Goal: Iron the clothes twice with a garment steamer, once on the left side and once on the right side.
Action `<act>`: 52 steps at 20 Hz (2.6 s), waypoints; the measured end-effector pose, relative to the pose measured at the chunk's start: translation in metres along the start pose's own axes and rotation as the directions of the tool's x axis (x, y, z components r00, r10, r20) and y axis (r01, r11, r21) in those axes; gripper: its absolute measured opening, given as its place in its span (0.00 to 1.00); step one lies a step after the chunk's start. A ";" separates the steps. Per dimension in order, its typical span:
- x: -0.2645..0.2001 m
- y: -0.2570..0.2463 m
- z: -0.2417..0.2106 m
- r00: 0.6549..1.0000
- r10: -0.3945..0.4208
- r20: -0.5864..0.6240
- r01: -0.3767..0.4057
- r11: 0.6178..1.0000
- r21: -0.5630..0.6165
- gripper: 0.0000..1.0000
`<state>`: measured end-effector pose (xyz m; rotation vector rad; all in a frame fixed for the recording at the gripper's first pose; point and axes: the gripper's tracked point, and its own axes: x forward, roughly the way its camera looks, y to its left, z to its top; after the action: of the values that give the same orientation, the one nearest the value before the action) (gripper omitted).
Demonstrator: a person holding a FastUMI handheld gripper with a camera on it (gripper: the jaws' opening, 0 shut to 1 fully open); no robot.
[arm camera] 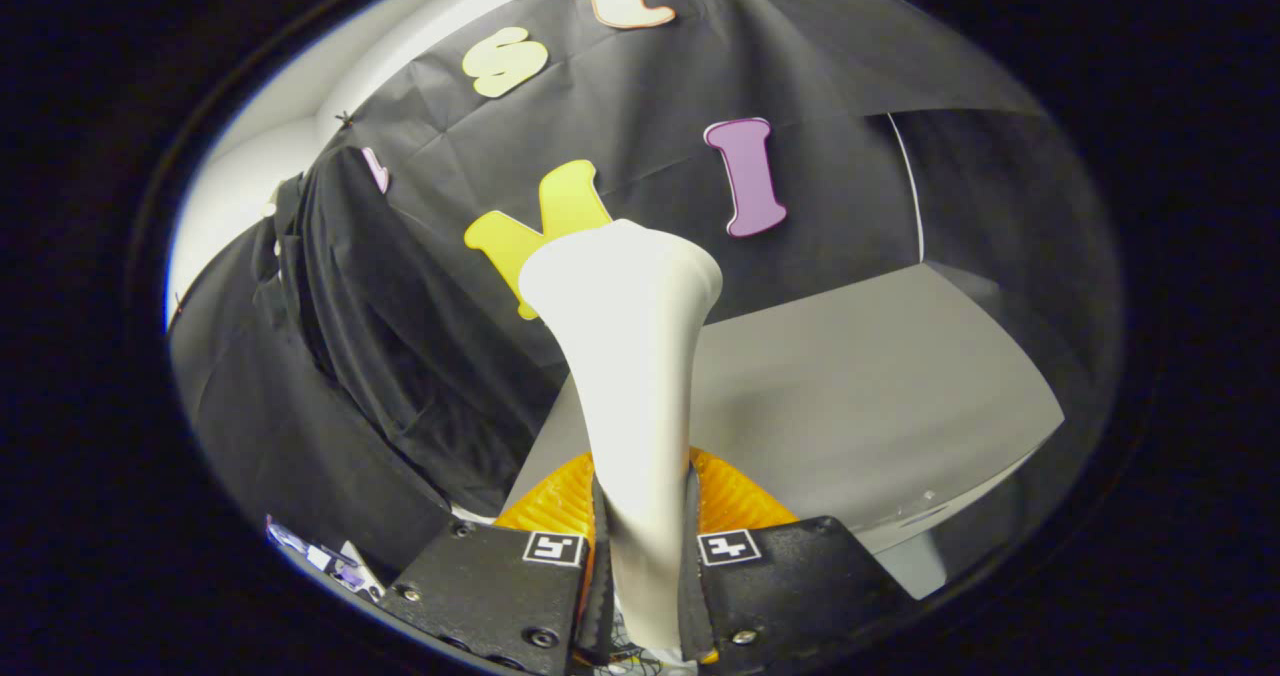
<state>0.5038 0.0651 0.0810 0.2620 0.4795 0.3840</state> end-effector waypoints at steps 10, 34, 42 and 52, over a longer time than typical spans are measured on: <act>-0.061 0.102 -0.016 0.990 -0.044 0.134 0.053 0.997 -0.058 0.28; -0.030 0.370 0.026 0.908 -0.117 0.403 0.223 0.948 -0.227 0.28; 0.008 0.385 0.058 0.897 -0.148 0.417 0.257 0.941 -0.219 0.29; 0.034 0.377 0.034 0.905 -0.183 0.383 0.295 0.920 -0.257 0.29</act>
<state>0.4374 0.4115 0.2219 -0.0390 0.0891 0.1565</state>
